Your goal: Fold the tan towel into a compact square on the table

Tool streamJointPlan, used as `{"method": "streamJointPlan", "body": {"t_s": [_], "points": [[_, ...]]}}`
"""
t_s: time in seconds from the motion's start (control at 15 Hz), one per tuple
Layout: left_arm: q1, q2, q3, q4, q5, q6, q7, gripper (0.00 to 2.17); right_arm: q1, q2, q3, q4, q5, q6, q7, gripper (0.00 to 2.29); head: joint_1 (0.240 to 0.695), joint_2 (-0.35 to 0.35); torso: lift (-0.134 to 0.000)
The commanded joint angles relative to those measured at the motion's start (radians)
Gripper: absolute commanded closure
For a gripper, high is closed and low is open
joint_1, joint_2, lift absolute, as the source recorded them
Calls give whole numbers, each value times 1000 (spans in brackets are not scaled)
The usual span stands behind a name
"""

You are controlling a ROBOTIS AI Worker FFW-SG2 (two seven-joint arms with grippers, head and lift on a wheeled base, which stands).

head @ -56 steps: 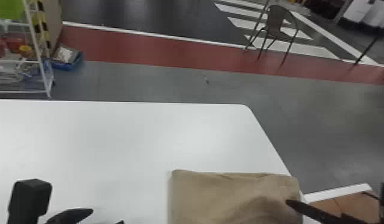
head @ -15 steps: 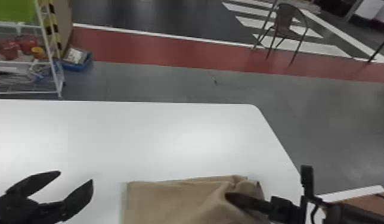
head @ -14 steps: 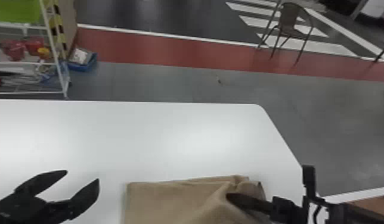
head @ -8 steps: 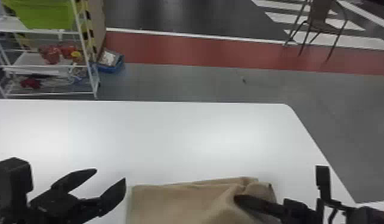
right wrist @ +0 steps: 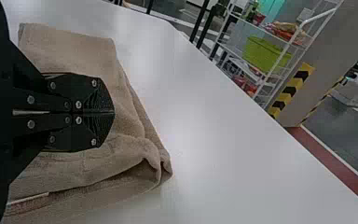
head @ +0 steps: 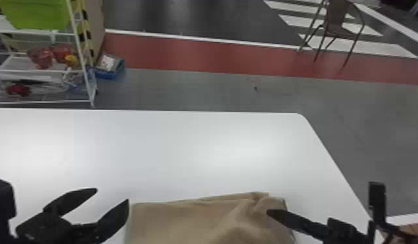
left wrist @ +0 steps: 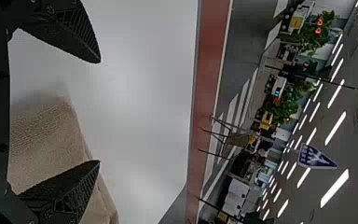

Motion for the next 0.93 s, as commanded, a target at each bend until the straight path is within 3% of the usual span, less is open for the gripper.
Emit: {"method": "streamJointPlan", "body": {"t_s": [0.0,0.4,0.67,0.87], "points": [[-24,0,-15,37,-12,-3,-2,124,64,0,-18,-75,10,3,-1,853,695,-246,-123],[-82,2,-45,134,-69,-15,-57,124,151,-18,-48,-135,7,3,-1,853,695,-317,-123],[-91,2,-64,164,-70,-55,-180,151,156,-28,-50,-116,5,3,-1,853,695,-350,-123],[-128,0,-110,237,-102,-123,-173,259,164,-32,-51,-70,2,-45,-1,853,695,-350,-123]]}}
